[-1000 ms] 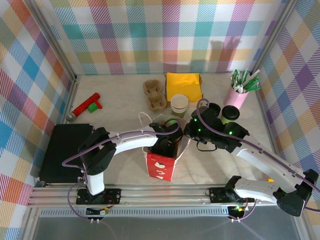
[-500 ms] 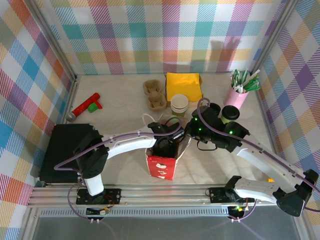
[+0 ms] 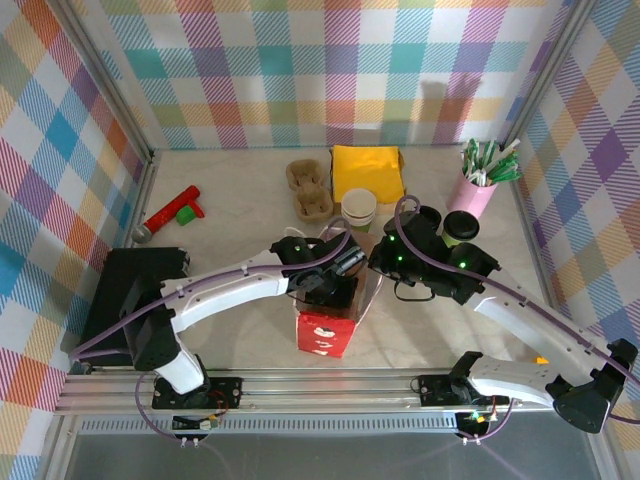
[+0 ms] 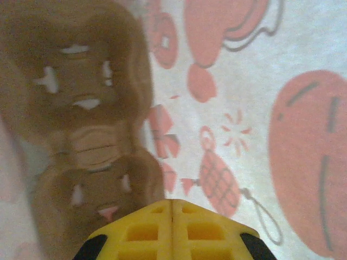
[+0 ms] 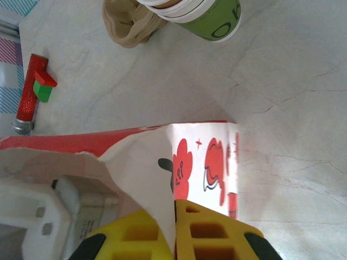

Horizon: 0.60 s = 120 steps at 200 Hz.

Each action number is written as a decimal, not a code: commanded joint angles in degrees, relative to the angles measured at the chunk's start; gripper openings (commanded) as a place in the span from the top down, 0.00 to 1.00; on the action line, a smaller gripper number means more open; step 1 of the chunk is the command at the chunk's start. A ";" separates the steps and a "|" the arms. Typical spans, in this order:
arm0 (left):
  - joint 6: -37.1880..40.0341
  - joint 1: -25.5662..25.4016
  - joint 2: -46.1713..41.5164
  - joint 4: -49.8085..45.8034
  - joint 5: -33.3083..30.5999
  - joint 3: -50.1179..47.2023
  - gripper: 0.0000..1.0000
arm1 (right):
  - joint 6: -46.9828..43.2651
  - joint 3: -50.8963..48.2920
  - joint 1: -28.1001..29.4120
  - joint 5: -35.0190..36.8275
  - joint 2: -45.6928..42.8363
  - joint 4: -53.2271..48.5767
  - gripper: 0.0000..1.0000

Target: Pack the takeout coffee

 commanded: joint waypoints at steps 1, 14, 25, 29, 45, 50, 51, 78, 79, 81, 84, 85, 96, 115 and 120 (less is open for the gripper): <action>-0.45 -0.35 -2.83 -1.68 -0.63 1.99 1.00 | -0.28 1.30 0.08 1.52 -0.23 -1.85 1.00; -0.24 -0.39 -3.92 -1.43 -0.34 2.34 1.00 | -0.41 1.25 0.08 1.81 -0.32 -2.14 1.00; 0.19 -0.40 -4.83 -1.53 0.08 2.99 1.00 | -0.46 1.25 0.08 2.07 -0.41 -2.31 1.00; 0.32 -0.40 -5.19 -1.40 0.26 3.33 1.00 | -0.51 1.30 0.08 2.14 -0.41 -2.36 1.00; 0.82 -0.40 -6.77 -0.68 1.02 3.91 1.00 | -0.70 1.32 0.08 2.42 -0.32 -2.55 1.00; 0.93 -0.38 -7.21 -0.59 1.23 4.06 1.00 | -0.65 1.39 0.13 2.43 -0.31 -2.58 1.00; 0.94 -0.39 -7.30 -0.58 1.24 4.13 1.00 | -0.64 1.36 0.11 2.47 -0.32 -2.58 1.00; 1.87 -0.35 -9.15 1.51 3.63 4.96 1.00 | -0.99 1.84 0.08 2.76 0.02 -2.49 1.00; 1.85 -0.37 -9.19 1.66 3.72 4.97 1.00 | -0.99 1.86 0.08 2.77 0.03 -2.49 1.00; 1.84 -0.35 -9.33 1.90 3.89 5.03 1.00 | -0.99 1.93 0.08 2.78 0.10 -2.49 1.00; 1.90 -0.35 -9.59 2.28 4.16 5.04 1.00 | -1.14 2.10 0.07 2.78 0.18 -2.57 1.00; 1.91 -0.38 -9.67 2.44 4.20 5.01 1.00 | -1.15 2.12 0.08 2.78 0.20 -2.57 1.00; 2.08 -0.30 -10.48 3.85 5.24 5.01 1.00 | -1.27 2.69 0.05 2.78 0.62 -2.49 1.00; 2.16 -0.31 -11.49 5.06 5.77 5.73 1.00 | -1.85 3.83 0.08 2.48 1.58 -2.51 1.00; 2.18 -0.31 -11.68 5.38 5.91 5.90 1.00 | -2.03 4.07 0.08 2.37 1.82 -2.45 1.00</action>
